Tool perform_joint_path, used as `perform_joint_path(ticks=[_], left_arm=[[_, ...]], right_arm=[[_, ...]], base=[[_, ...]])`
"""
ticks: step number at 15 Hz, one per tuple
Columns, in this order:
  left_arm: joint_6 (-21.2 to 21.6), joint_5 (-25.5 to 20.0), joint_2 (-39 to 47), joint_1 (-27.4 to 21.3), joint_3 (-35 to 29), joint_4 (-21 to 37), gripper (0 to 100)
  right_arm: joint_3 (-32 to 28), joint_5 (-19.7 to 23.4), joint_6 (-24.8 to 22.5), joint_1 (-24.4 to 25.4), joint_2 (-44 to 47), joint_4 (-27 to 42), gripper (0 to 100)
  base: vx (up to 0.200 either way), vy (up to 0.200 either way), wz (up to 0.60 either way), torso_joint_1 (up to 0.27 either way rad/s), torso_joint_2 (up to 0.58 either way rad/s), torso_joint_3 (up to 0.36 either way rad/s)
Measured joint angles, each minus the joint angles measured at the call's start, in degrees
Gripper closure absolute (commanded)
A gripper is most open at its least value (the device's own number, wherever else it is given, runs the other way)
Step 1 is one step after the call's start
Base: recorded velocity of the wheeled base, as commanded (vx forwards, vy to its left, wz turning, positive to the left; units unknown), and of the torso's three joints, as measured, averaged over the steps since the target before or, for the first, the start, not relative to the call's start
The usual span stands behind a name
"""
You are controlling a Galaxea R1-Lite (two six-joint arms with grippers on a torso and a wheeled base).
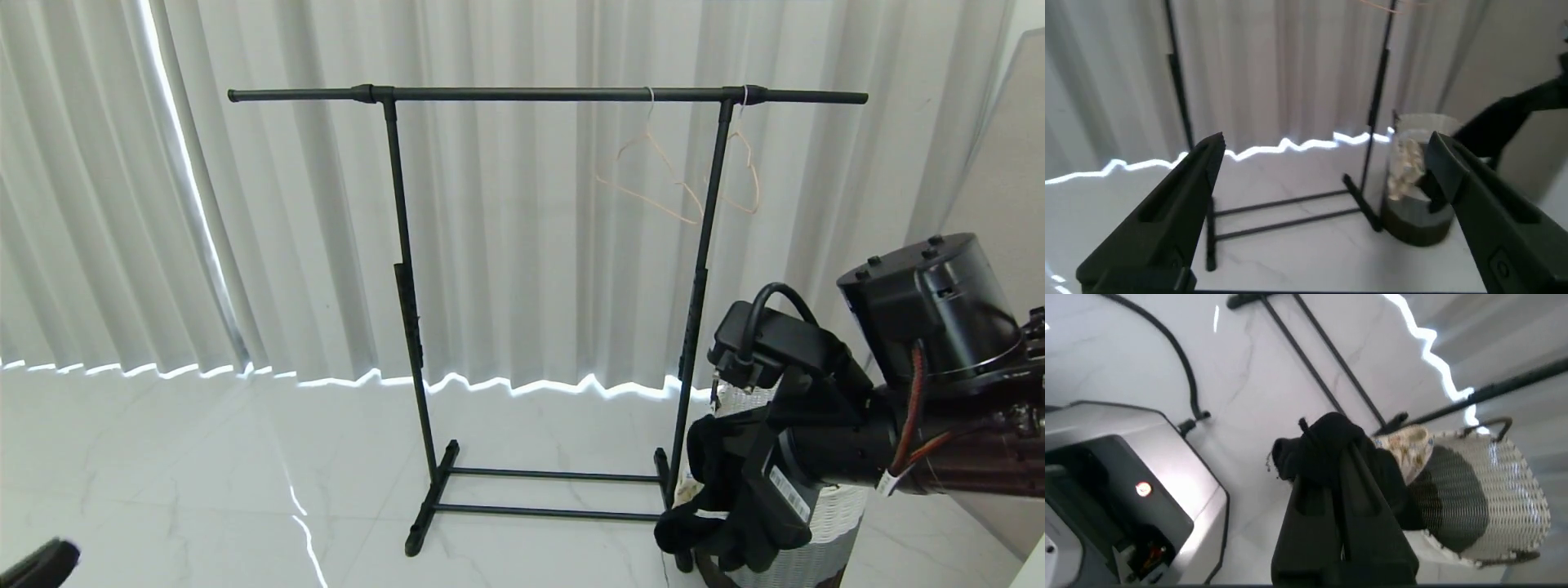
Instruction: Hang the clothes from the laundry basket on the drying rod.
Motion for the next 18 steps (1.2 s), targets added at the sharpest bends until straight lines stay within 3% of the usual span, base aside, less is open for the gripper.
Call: perform_joint_path(ticks=[4,9,14,18], left_arm=[[-0.5,-3.0,22.1,-10.5,-12.2,0.0,0],[-1.4,-1.2,35.7,-28.0,-16.1,-0.1,0],[-1.9,4.3,49.9,-36.7,-20.9,-3.9,0],[-2.4,9.3,62.9,-40.2,-26.3,-8.8,0]], right_arm=[[-9.5,0.1,0.1,2.3,0.8,6.2,100],[-15.7,0.1,1.5,5.2,4.8,6.0,100],[-20.3,0.1,3.1,7.8,8.9,5.9,100],[-20.8,0.0,3.2,7.9,9.0,5.9,100]], base=[[0.000,0.000,0.00,0.000,0.00,0.000],[0.000,0.000,0.00,0.000,0.00,0.000],[0.000,0.000,0.00,0.000,0.00,0.000],[0.000,0.000,0.00,0.000,0.00,0.000]])
